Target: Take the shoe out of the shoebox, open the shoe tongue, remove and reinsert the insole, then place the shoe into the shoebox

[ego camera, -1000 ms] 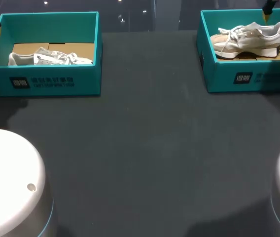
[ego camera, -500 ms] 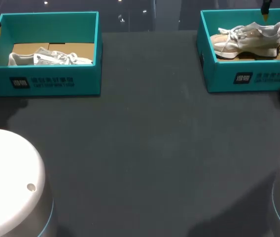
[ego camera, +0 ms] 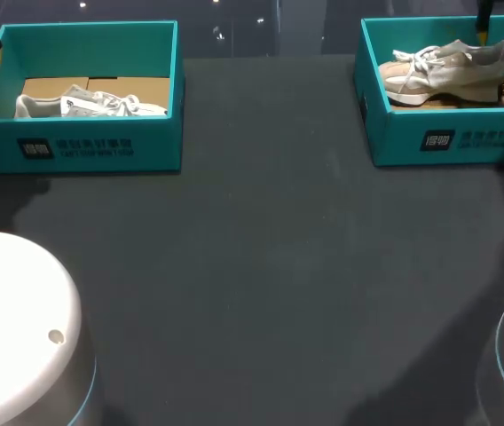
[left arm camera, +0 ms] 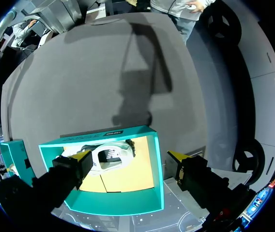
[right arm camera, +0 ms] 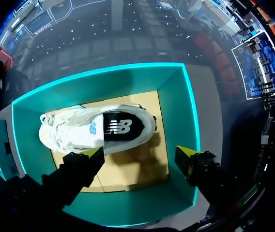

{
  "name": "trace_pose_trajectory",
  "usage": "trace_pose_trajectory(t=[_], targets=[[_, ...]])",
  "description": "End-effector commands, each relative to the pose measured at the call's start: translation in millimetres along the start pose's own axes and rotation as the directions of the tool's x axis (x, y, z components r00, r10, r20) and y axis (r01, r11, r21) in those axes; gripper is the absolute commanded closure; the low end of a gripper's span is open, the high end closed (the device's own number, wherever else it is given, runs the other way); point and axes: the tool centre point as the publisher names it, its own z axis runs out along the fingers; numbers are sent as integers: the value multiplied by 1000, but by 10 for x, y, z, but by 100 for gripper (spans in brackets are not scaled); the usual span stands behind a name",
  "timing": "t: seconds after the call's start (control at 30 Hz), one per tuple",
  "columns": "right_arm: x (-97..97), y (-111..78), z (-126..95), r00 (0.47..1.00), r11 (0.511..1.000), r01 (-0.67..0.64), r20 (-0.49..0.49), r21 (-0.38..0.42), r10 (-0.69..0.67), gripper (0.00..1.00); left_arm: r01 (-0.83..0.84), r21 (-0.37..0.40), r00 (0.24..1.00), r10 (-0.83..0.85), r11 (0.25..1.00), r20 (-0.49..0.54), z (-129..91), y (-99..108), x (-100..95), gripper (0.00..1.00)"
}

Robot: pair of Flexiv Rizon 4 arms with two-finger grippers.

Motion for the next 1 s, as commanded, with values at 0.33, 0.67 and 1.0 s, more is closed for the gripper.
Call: trace_pose_trajectory(t=[0.33, 0.67, 1.0], targets=[[-125, 213, 396, 1000, 997, 15, -7, 70, -15, 13, 0, -1, 1000, 0, 1000, -3, -1, -6, -1, 0], [-131, 232, 676, 999, 995, 27, -49, 99, -23, 29, 0, -1, 1000, 0, 1000, -3, -1, -6, -1, 0], [-151, 224, 905, 996, 991, 31, -92, 127, -20, 25, 0, -1, 1000, 0, 1000, -3, -1, -6, -1, 0]])
